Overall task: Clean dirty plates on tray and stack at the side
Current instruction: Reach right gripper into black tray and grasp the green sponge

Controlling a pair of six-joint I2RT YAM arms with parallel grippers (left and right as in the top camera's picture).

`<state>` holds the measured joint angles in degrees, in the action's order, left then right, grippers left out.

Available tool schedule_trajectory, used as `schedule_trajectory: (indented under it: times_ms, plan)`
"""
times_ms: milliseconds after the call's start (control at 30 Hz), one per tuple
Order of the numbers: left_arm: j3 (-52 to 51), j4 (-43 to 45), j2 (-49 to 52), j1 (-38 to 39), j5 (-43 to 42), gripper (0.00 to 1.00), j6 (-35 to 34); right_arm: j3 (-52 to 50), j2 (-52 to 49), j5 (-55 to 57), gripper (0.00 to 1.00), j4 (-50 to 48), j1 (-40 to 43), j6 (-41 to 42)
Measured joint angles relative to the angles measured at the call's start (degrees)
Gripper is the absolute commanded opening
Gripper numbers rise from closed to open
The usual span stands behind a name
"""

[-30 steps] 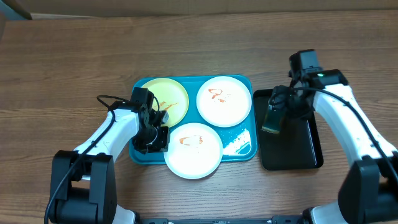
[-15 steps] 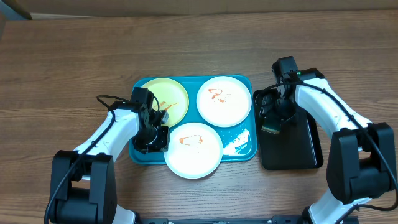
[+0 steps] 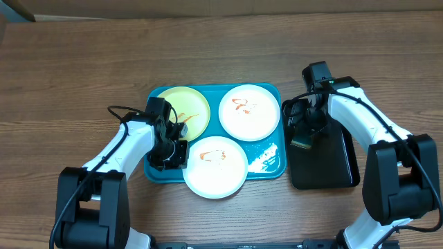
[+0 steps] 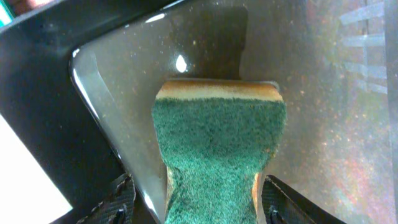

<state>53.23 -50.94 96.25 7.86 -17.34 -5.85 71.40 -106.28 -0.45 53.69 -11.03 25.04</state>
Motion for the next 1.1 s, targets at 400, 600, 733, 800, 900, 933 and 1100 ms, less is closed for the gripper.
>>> schedule_trajectory:
  times_ms: [400,600,733,800,900,933,1100]
  plan:
    - [0.0,-0.04,0.0,0.0,0.0,0.04,0.0,-2.84,-0.09,0.48,0.61,-2.64,0.0,0.28]
    - [0.0,-0.04,0.0,0.0,0.0,0.04,0.0,-2.84,-0.09,0.48,0.51,-2.56,0.0,0.44]
    - [0.0,-0.04,0.0,0.0,0.0,0.04,0.0,-2.84,-0.09,0.68,0.4,-2.08,0.0,0.46]
    - [0.0,-0.09,0.0,0.0,0.0,0.04,0.0,-2.84,-0.09,0.68,0.35,-1.95,0.0,0.39]
    - [0.0,-0.31,0.0,0.0,0.0,0.04,0.0,-2.84,-0.09,0.66,0.22,-1.25,0.0,0.37]
    - [0.0,-0.33,0.0,0.0,0.0,0.04,0.0,-2.84,-0.09,0.68,0.19,-0.98,0.0,0.13]
    - [0.0,-0.48,0.0,0.0,0.0,0.04,0.0,-2.84,-0.09,0.68,0.04,-0.5,0.0,0.5]
